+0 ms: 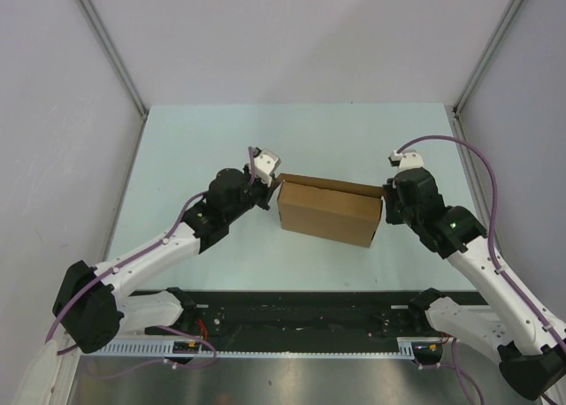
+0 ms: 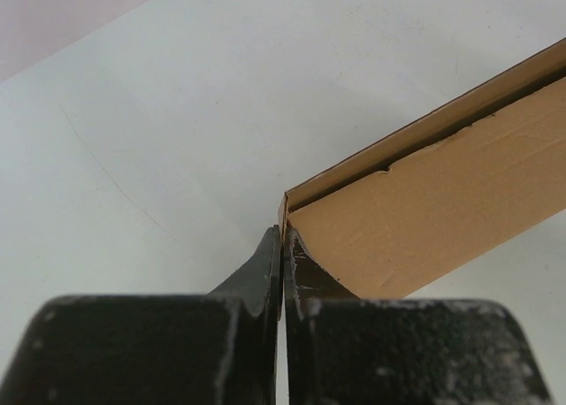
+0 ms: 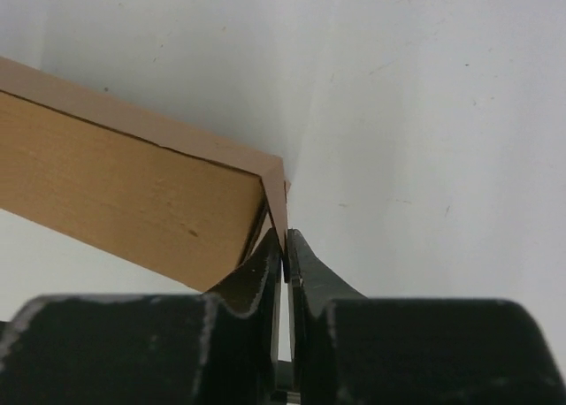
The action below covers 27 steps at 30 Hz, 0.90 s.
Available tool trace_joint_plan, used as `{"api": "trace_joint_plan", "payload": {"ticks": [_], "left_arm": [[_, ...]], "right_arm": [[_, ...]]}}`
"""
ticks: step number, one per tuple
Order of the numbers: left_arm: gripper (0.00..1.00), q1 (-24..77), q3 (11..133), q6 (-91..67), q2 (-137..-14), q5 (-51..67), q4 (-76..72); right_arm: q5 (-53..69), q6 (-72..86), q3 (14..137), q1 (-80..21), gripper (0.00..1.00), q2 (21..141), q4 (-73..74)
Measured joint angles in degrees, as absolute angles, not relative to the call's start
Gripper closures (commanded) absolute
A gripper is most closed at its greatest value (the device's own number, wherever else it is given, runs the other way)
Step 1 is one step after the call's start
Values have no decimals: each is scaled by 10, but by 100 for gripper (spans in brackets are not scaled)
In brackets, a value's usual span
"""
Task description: Fold the paper box
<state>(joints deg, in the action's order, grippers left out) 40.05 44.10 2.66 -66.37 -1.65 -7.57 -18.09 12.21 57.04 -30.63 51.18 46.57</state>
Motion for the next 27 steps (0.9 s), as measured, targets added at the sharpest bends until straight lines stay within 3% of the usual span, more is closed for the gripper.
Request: {"api": "trace_joint_plan", "payload": {"ticks": [27], "left_arm": [[100,403,443,9,-663,-43,-71]], "right_arm": [[-107,251,570,-269,100,517,434]]}}
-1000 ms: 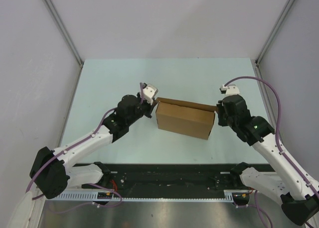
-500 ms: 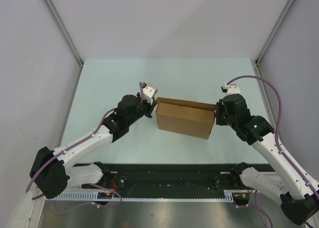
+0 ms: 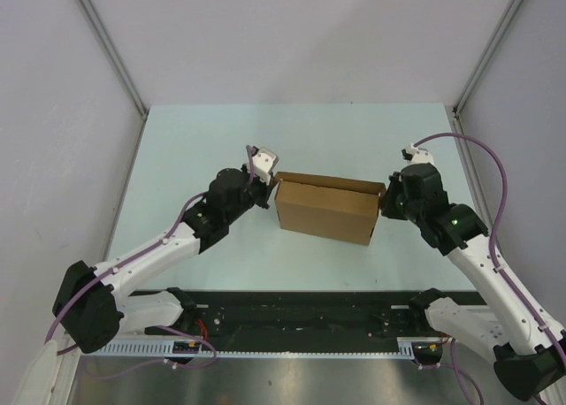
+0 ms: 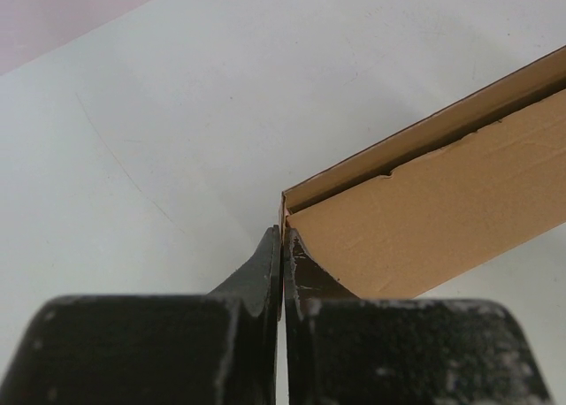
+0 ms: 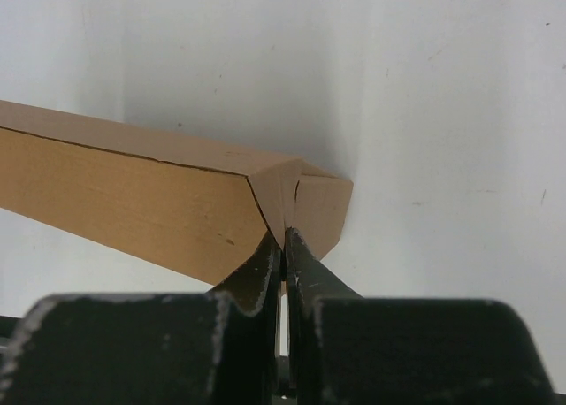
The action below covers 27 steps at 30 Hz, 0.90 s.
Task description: Fold the paper box
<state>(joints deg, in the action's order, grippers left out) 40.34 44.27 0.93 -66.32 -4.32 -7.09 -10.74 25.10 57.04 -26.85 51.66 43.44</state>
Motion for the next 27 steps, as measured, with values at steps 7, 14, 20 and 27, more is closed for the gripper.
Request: {"api": "trace_joint_plan", "payload": {"ticks": [7,14,20,27], "left_arm": [[100,408,443,10,-663,-55,-71],[100,413,443,10,-663,-64,-71],[100,415,443,10,-663,-71,-71],[100,417,443,10,-663,-72,-71]], "right_arm": [[-99,275,570,-262,100,524,428],[-86,291,570,-250,100,531,422],[-85,303,570,-249,100,541,416],[-98,298,570,-252,100,543,417]]}}
